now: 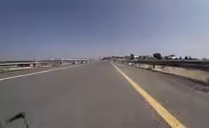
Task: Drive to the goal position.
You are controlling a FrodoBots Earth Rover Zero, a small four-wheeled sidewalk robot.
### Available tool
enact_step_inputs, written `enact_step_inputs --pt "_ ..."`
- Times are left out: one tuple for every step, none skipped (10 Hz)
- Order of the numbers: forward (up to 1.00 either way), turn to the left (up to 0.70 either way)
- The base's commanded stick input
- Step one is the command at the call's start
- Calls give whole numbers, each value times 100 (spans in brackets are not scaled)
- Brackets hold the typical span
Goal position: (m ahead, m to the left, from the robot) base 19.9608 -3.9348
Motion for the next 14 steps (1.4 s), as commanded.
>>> enact_step_inputs --pt "100 0" --pt "100 0" --pt "100 0" --pt "100 0" --pt "100 0" --pt "100 0" --pt "100 0" --pt "100 0" --pt "100 0" --pt "100 0" --pt "100 0" --pt "100 0" --pt "100 0" --pt "100 0"
